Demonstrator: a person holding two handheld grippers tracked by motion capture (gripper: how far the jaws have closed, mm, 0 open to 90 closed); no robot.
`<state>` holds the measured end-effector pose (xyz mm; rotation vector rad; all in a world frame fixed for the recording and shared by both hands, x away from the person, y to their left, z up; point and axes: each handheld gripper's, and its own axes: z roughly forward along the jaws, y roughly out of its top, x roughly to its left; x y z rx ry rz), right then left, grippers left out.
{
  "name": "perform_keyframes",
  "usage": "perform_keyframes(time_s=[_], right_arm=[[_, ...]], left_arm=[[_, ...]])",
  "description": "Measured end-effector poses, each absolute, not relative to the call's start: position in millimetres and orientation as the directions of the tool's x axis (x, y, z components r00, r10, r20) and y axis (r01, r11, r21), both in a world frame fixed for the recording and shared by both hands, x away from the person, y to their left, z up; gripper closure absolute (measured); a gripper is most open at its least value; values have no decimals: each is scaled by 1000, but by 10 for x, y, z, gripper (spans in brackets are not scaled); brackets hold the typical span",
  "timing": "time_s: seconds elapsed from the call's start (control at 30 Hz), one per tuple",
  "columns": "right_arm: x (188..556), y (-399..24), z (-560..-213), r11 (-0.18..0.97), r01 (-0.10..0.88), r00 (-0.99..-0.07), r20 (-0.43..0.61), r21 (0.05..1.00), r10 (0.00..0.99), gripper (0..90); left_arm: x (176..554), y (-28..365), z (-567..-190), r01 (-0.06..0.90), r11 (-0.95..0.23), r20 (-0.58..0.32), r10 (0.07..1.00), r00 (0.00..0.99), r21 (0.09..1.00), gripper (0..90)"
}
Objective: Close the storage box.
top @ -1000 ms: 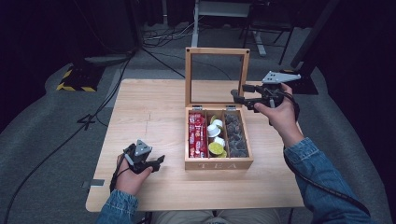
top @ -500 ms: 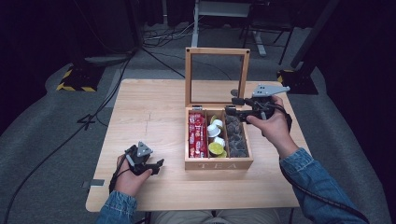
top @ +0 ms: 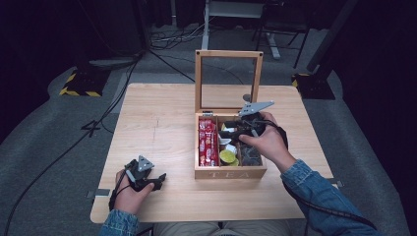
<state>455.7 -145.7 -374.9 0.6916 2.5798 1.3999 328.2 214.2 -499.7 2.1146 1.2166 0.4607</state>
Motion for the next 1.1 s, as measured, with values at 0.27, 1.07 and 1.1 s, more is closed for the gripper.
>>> perform_keyframes(time_s=[0.27, 1.07, 1.1], right_arm=[[4546, -1210, -3947, 544, 371, -885, 108, 753, 454, 446], [4431, -808, -4200, 639, 433, -852, 57, 636, 521, 425], [4433, -797, -4210, 643, 433, -851, 51, 632, 522, 425]], left_arm=[[3261, 2174, -5018, 622, -356, -18, 859, 512, 697, 298], [3303, 2096, -5030, 609, -366, -15, 849, 528, 704, 284], [3302, 2096, -5030, 608, -366, -15, 849, 528, 704, 284]])
